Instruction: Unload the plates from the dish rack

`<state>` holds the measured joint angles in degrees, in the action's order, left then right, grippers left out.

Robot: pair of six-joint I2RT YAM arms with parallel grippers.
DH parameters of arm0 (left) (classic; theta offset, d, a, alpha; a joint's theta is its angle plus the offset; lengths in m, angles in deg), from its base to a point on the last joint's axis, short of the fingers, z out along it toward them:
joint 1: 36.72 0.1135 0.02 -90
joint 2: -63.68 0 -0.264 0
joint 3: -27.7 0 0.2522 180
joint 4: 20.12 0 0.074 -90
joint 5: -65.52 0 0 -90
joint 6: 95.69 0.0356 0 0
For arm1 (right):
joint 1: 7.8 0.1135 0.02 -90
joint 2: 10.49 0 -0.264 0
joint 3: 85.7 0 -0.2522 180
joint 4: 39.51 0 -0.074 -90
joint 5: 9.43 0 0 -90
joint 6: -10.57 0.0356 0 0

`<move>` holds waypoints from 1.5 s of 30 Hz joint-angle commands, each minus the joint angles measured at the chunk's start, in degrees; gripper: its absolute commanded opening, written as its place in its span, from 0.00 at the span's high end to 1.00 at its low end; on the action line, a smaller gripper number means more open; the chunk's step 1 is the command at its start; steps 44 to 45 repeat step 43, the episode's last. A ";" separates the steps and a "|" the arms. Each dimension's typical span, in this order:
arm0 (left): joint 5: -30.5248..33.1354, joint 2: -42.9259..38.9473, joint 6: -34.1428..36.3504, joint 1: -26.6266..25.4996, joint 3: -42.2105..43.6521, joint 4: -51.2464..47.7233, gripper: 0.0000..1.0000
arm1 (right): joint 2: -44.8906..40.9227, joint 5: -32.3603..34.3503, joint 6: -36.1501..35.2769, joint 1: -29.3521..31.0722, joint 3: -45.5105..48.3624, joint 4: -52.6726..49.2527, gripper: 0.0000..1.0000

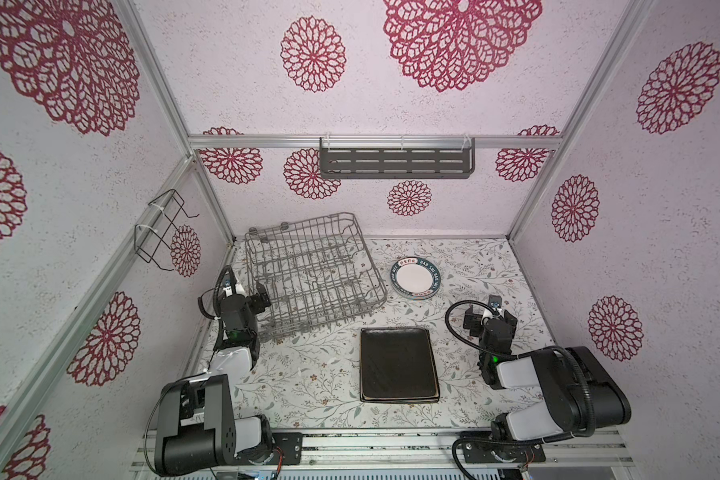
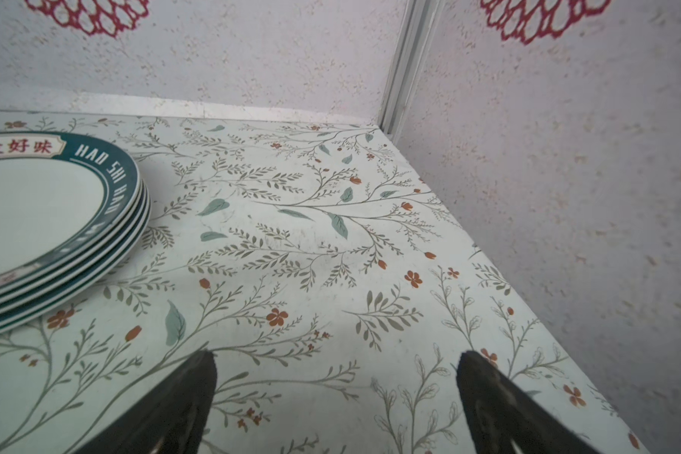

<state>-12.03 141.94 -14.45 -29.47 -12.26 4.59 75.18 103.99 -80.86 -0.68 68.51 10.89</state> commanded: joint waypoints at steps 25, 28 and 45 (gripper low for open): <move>-4.00 11.41 0.84 0.74 1.53 11.62 0.03 | 2.31 -8.15 2.89 -4.92 -2.52 4.68 0.01; -3.17 11.06 1.19 0.18 1.84 12.16 0.02 | 2.39 -8.27 2.94 -4.92 -2.57 4.57 0.01; 18.31 13.50 6.05 -8.91 8.85 30.56 0.03 | 2.32 -8.74 2.67 -5.01 -2.71 4.41 0.01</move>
